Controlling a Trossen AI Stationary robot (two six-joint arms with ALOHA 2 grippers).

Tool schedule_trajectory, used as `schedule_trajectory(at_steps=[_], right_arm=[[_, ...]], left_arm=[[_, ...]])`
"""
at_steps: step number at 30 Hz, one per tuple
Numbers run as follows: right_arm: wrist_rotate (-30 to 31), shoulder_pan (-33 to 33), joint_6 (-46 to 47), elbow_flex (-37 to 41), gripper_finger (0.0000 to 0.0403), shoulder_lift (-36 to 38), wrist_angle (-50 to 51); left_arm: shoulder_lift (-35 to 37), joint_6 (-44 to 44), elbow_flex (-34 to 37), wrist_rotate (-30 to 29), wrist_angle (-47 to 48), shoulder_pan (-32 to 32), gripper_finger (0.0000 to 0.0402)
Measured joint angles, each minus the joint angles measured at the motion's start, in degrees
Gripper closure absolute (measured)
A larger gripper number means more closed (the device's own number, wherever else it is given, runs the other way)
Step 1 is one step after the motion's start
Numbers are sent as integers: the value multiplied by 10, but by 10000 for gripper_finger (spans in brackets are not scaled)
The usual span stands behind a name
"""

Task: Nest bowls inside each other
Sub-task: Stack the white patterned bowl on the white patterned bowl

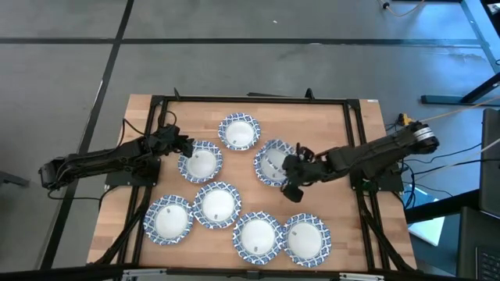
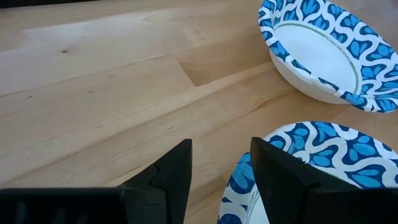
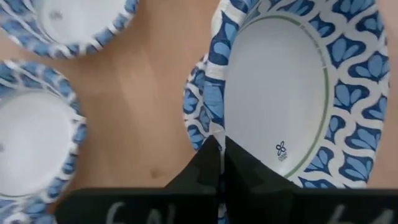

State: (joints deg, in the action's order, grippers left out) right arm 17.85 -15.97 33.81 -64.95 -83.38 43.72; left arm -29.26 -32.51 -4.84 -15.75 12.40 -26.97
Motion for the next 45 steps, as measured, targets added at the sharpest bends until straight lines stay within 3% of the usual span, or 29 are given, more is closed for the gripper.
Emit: schedule_trajectory(at_steps=[9, 16, 23, 34, 45], right_arm=[[-10, 16, -28, 0, 397, -89, 7], [-29, 16, -29, 0, 384, -117, 7], [-36, 16, -37, 0, 348, -116, 6], [-57, 14, -38, -12, 261, -116, 19], [-48, -79, -56, -103, 251, -113, 76]], left_arm=[[0, 0, 0, 0, 0, 0, 244], [0, 0, 0, 0, 0, 0, 244], [0, 1, 0, 0, 0, 0, 244], [0, 1, 0, 0, 0, 0, 244], [0, 0, 0, 0, 0, 0, 244]])
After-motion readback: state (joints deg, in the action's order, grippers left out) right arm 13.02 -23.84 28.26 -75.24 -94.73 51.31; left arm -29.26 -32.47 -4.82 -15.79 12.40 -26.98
